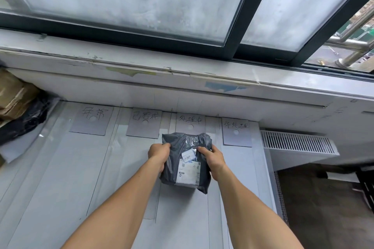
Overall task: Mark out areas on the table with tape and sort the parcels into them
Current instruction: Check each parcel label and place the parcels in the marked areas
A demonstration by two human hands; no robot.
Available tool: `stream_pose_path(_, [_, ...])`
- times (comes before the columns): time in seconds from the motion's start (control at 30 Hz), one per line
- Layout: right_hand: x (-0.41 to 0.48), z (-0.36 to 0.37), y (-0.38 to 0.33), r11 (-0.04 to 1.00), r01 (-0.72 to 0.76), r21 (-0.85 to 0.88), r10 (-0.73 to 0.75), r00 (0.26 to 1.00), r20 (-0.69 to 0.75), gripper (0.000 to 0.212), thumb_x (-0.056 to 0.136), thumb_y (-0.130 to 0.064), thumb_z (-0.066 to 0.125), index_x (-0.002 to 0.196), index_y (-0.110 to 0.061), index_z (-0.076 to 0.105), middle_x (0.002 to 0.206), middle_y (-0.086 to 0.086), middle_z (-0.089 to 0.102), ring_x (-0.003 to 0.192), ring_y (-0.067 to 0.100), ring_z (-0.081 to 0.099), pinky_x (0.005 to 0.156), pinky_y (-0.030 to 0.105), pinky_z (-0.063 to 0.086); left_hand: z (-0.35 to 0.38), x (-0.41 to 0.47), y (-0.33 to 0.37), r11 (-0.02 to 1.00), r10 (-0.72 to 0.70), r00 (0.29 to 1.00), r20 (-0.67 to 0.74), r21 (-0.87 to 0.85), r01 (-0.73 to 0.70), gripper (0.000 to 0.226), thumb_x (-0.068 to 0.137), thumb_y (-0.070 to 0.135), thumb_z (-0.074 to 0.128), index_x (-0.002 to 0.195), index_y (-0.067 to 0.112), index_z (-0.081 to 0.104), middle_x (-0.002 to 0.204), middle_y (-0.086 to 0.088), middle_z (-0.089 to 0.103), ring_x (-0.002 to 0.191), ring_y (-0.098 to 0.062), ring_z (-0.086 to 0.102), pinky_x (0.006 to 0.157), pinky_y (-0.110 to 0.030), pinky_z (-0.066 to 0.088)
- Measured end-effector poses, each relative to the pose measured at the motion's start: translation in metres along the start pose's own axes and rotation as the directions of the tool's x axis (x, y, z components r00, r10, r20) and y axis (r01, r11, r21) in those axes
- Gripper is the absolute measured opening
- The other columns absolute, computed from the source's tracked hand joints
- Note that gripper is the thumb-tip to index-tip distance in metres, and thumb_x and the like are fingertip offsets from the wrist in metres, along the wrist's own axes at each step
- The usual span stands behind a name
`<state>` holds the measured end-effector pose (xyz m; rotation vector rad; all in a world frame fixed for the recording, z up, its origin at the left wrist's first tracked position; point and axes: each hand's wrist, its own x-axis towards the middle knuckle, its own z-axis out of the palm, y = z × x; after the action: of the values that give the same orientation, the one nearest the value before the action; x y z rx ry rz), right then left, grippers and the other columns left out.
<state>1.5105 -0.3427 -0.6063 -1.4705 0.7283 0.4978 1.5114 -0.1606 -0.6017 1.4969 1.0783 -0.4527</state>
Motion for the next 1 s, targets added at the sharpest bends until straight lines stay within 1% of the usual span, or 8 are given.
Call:
stream_pose_path(0.13, [-0.004, 0.004, -0.001, 1.000, -0.006, 0.009, 0.006, 1.000, 0.010, 0.020, 0.087, -0.013, 0.069, 0.106, -0.015, 0.064, 0.099, 0.013, 0.074, 0.077, 0.025, 0.069, 0.060, 0.028, 0.053, -0.004, 0.002, -0.001, 1.000, 0.002, 1.000, -0.029, -0.017, -0.002, 0.022, 0.087, 0.025, 0.058, 0.077, 0.005, 0.063, 0.090, -0.013, 0.071, 0.081, -0.028, 0.066, 0.065, -0.032, 0.045])
stream_pose_path(0.23, [-0.004, 0.007, -0.001, 1.000, 0.002, 0.017, -0.002, 1.000, 0.007, 0.020, 0.086, -0.012, 0.069, 0.106, -0.013, 0.065, 0.098, 0.013, 0.074, 0.076, 0.024, 0.069, 0.058, 0.027, 0.053, -0.007, 0.003, -0.001, 1.000, 0.009, 1.000, -0.024, -0.029, -0.010, 0.022, 0.086, 0.024, 0.056, 0.075, 0.006, 0.062, 0.087, -0.014, 0.070, 0.075, -0.028, 0.062, 0.063, -0.032, 0.042])
stream_pose_path(0.37, [-0.003, 0.009, 0.001, 1.000, 0.006, 0.006, -0.006, 1.000, -0.008, 0.020, 0.087, -0.015, 0.069, 0.106, -0.014, 0.064, 0.100, 0.012, 0.074, 0.079, 0.025, 0.069, 0.064, 0.030, 0.056, -0.008, 0.002, -0.002, 0.999, 0.016, 1.000, 0.002, -0.039, -0.016, 0.020, 0.086, 0.022, 0.054, 0.075, 0.007, 0.061, 0.086, -0.014, 0.069, 0.074, -0.027, 0.060, 0.063, -0.032, 0.041])
stream_pose_path(0.5, [-0.004, 0.010, 0.003, 1.000, 0.014, 0.001, -0.014, 1.000, -0.020, 0.024, 0.086, -0.016, 0.070, 0.109, -0.014, 0.063, 0.102, 0.012, 0.073, 0.083, 0.026, 0.070, 0.069, 0.033, 0.058, -0.010, 0.006, -0.004, 0.999, 0.014, 0.999, 0.034, -0.045, -0.012, 0.023, 0.088, 0.023, 0.054, 0.085, 0.004, 0.065, 0.091, -0.014, 0.070, 0.086, -0.032, 0.067, 0.066, -0.033, 0.044])
stream_pose_path(0.63, [-0.005, 0.011, 0.003, 1.000, 0.026, 0.002, -0.025, 0.999, -0.036, 0.026, 0.087, -0.017, 0.070, 0.112, -0.012, 0.062, 0.103, 0.012, 0.073, 0.090, 0.030, 0.071, 0.073, 0.036, 0.059, -0.009, 0.006, -0.009, 0.996, 0.069, 0.998, 0.009, 0.049, -0.070, 0.021, 0.090, 0.025, 0.052, 0.076, 0.010, 0.058, 0.081, -0.010, 0.061, 0.072, -0.024, 0.053, 0.064, -0.031, 0.036])
stream_pose_path(0.8, [-0.006, 0.011, 0.003, 1.000, 0.026, 0.009, -0.025, 0.999, -0.038, 0.028, 0.087, -0.016, 0.070, 0.114, -0.011, 0.062, 0.105, 0.014, 0.072, 0.096, 0.034, 0.070, 0.080, 0.043, 0.059, -0.005, 0.008, -0.012, 0.991, 0.072, 0.997, 0.015, 0.107, -0.073, 0.025, 0.093, 0.027, 0.050, 0.076, 0.009, 0.057, 0.081, -0.010, 0.059, 0.073, -0.024, 0.051, 0.065, -0.031, 0.035])
stream_pose_path(0.9, [-0.006, 0.011, 0.003, 1.000, 0.024, 0.008, -0.024, 0.999, -0.032, 0.027, 0.087, -0.016, 0.070, 0.113, -0.011, 0.063, 0.104, 0.014, 0.073, 0.096, 0.034, 0.071, 0.082, 0.045, 0.059, -0.004, 0.009, -0.013, 0.996, 0.035, 0.998, 0.043, 0.086, -0.039, 0.028, 0.094, 0.030, 0.050, 0.082, 0.008, 0.061, 0.090, -0.011, 0.064, 0.083, -0.027, 0.058, 0.071, -0.034, 0.043])
stream_pose_path(1.0, [-0.007, 0.011, 0.002, 1.000, 0.023, 0.012, -0.023, 0.999, -0.041, 0.027, 0.087, -0.015, 0.070, 0.112, -0.012, 0.063, 0.103, 0.014, 0.073, 0.090, 0.033, 0.072, 0.078, 0.044, 0.060, -0.003, 0.011, -0.013, 0.999, -0.015, 0.997, 0.081, 0.049, 0.011, 0.029, 0.094, 0.030, 0.051, 0.095, 0.006, 0.065, 0.102, -0.013, 0.067, 0.098, -0.033, 0.062, 0.087, -0.041, 0.050])
